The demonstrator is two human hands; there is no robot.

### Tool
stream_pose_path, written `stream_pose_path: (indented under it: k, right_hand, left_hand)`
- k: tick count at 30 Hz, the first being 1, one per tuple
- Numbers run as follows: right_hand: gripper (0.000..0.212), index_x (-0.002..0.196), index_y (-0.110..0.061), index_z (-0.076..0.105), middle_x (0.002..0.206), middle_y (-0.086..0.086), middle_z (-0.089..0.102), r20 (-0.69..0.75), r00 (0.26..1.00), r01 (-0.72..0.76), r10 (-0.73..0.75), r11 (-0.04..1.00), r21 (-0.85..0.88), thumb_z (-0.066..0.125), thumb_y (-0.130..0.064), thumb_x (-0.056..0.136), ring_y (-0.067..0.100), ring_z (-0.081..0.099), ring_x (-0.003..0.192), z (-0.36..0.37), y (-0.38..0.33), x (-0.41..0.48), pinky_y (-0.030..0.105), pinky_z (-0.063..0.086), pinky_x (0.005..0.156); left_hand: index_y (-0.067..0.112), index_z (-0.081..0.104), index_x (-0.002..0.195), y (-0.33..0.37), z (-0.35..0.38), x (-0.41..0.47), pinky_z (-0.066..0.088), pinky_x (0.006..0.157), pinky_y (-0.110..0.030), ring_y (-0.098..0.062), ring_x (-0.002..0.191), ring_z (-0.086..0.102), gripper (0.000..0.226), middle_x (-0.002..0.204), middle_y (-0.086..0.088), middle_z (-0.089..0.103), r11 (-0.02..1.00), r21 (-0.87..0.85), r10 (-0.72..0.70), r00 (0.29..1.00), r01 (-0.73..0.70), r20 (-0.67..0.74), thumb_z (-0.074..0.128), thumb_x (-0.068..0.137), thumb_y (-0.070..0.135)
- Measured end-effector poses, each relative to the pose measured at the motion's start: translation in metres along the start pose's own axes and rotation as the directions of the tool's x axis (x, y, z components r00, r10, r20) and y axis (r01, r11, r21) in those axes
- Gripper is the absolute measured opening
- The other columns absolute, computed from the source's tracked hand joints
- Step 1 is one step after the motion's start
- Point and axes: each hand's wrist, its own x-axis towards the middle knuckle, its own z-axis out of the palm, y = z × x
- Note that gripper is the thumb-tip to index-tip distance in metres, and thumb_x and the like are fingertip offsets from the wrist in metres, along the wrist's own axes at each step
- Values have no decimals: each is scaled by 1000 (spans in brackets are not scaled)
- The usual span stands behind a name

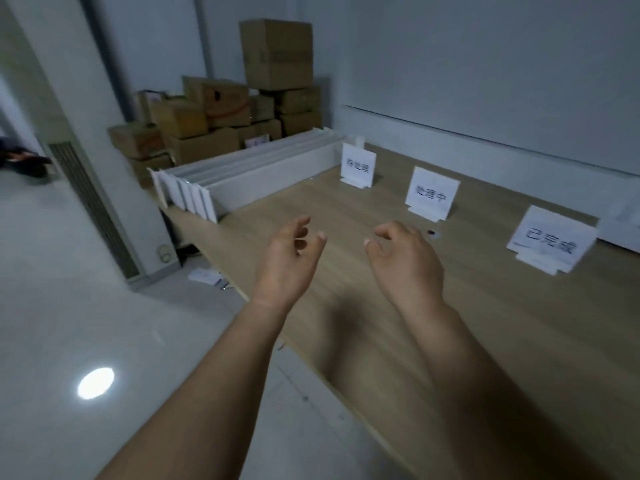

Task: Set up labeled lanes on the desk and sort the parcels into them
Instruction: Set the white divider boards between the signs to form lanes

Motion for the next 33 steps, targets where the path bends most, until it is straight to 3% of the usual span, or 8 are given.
stream_pose_path:
  k: [12,17,20,26,30,33]
  right_hand:
    - [27,109,-23,63,116,0,59,35,997,65,-67,996,57,48,-40,95,23,57,102,109,-97,60,33,42,80]
    - [26,118,-24,60,122,-1,55,46,995,81,-85,993,84,50,-27,94,19,58,102,164,-110,110,31,41,77]
    - [31,123,-22,58,125,0,52,37,992,119,-122,991,64,51,-20,93,19,56,106,199,-124,149,28,37,75]
    - [29,114,-12,64,120,7,57,27,994,102,-102,995,-15,59,-17,86,26,56,105,261,-148,225,25,30,71]
    - [44,130,-12,55,136,11,49,53,996,80,-77,995,-60,59,-26,88,28,48,119,293,-161,265,29,37,81]
    - [59,135,-10,49,140,17,46,20,1000,15,-15,999,-34,46,-45,87,32,45,124,315,-175,288,39,40,96]
  left_hand:
    - [23,52,132,-90,-91,80,49,90,-32,-9,107,56,46,127,3,57,997,65,-24,991,33,-134,52,91,43]
    - [23,53,131,-134,-112,142,48,89,-30,-8,104,56,44,129,1,56,989,131,-56,990,72,-127,50,92,43]
    - [24,53,130,-154,-123,196,49,93,-36,-12,109,55,40,131,-1,52,966,249,-52,994,75,-98,54,92,37]
    - [27,50,132,-188,-131,293,45,101,-44,-19,126,44,44,143,0,42,924,378,-58,998,62,-20,55,90,39]
    - [33,44,137,-211,-135,345,31,111,-46,-20,142,24,48,155,5,25,897,437,-72,997,65,0,50,91,48]
    - [34,35,143,-231,-140,383,26,114,-48,-19,143,22,61,155,5,24,911,410,-49,998,27,42,39,87,60]
